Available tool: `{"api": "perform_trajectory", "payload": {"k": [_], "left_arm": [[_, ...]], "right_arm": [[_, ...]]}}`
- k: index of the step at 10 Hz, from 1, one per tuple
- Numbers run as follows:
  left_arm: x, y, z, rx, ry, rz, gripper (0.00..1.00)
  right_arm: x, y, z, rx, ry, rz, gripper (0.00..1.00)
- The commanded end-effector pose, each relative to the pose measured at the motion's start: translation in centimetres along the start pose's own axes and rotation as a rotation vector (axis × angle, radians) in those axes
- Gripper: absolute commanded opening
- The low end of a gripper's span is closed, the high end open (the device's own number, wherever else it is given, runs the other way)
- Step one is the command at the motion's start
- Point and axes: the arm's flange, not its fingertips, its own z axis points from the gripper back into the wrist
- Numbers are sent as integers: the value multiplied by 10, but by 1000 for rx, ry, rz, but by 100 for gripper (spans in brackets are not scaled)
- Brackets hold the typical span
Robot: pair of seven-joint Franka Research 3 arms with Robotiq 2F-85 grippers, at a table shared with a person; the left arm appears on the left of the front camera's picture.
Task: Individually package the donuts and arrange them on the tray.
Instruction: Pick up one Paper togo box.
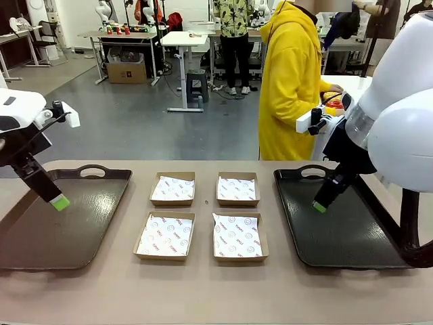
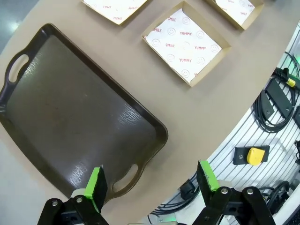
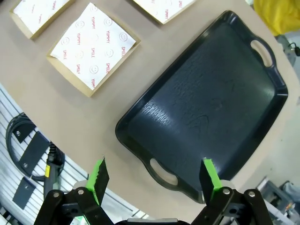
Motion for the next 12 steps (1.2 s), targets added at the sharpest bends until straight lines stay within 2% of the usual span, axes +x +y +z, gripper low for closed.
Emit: {"api": "perform_trajectory", "payload": {"k": [1,3,4,6,7,8,10,12], "left_arm": [[6,8,-7,1,-27,18,100],[2,3,-2,3,-7,6,100],[1,28,-3,-287,-153,179,100],[-14,67,-3,-552,-361,388,100],[-26,78,1,-637,-423,455,100],[-40,88,3,-695,-431,503,100],[-72,114,4,-772,-443,621,100],[-109,133,5,-787,-458,702,100]], "right_arm": [[8,-4,-16,9,-1,-8,100],[2,-1,-6,4,6,0,100],[-5,-17,-10,292,-121,-138,100],[-30,-49,-23,669,-301,-298,100],[-45,-61,-28,835,-394,-366,100],[-62,-74,-34,971,-466,-425,100],[-103,-103,-54,1145,-530,-539,100],[-139,-125,-68,1198,-543,-624,100]]}}
